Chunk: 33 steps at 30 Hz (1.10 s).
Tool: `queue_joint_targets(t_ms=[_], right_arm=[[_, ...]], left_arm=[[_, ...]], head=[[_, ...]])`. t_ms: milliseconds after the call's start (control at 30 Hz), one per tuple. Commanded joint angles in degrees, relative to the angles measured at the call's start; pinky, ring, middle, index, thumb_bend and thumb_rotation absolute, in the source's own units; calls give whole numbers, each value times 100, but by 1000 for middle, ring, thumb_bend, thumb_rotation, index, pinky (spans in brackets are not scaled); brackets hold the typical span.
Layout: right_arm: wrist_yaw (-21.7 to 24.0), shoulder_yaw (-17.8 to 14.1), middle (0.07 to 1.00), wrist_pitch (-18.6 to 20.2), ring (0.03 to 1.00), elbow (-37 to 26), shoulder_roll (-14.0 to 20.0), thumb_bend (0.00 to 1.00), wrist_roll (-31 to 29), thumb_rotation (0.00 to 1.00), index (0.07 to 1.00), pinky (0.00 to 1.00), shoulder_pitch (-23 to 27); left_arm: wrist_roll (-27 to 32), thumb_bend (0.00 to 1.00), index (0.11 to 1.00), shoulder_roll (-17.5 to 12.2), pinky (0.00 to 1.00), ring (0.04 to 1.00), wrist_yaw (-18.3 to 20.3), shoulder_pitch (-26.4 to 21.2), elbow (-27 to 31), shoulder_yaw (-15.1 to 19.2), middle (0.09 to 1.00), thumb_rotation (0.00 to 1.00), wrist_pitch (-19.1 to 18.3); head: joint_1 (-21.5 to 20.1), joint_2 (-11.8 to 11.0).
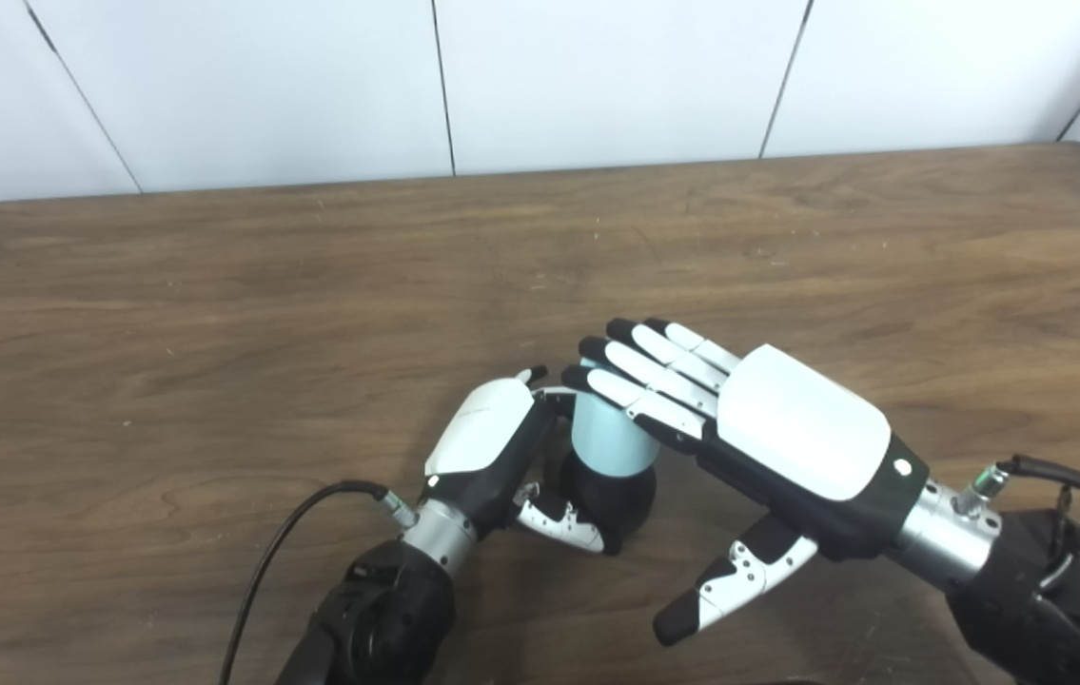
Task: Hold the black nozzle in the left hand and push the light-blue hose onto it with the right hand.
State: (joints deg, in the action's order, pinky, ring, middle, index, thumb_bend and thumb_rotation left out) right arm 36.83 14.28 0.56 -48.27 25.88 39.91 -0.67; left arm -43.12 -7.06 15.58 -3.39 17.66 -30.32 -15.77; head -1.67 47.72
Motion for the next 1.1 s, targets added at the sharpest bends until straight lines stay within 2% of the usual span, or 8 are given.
queue_joint_targets(t_ms=[0, 433, 533, 700, 867, 1067], right_arm=[[450, 167, 1000, 22, 1000, 166, 159, 598, -3, 1000, 969, 1000, -164], [474, 182, 1000, 91, 1000, 115, 189, 599, -30, 1000, 970, 1000, -55], [601, 130, 1000, 278, 1000, -62, 207, 600, -125, 1000, 970, 1000, 101], [836, -131, 1000, 756, 1000, -515, 279, 597, -446, 1000, 977, 1000, 570], [500, -418, 1000, 464, 1000, -591, 116, 599, -418, 1000, 977, 1000, 700], [239, -602, 1000, 107, 1000, -518, -52, 612, -273, 1000, 980, 1000, 721]], left_arm=[[-45, 518, 458, -61, 980, 700, 347, 118, -210, -98, 524, 0, -212], [-41, 519, 463, -52, 980, 706, 347, 113, -205, -92, 516, 0, -223], [-37, 520, 464, -55, 980, 703, 333, 120, -221, -89, 515, 0, -211], [-51, 520, 464, -55, 980, 698, 318, 117, -244, -93, 515, 0, -205], [-48, 520, 465, -48, 980, 671, 305, 109, -270, -94, 515, 0, -193], [-21, 519, 464, -45, 980, 670, 273, 118, -299, -85, 516, 0, -164]], head=[[-20, 6], [-2, 0], [-7, -6], [-27, -23], [-26, -45], [-32, -57]])
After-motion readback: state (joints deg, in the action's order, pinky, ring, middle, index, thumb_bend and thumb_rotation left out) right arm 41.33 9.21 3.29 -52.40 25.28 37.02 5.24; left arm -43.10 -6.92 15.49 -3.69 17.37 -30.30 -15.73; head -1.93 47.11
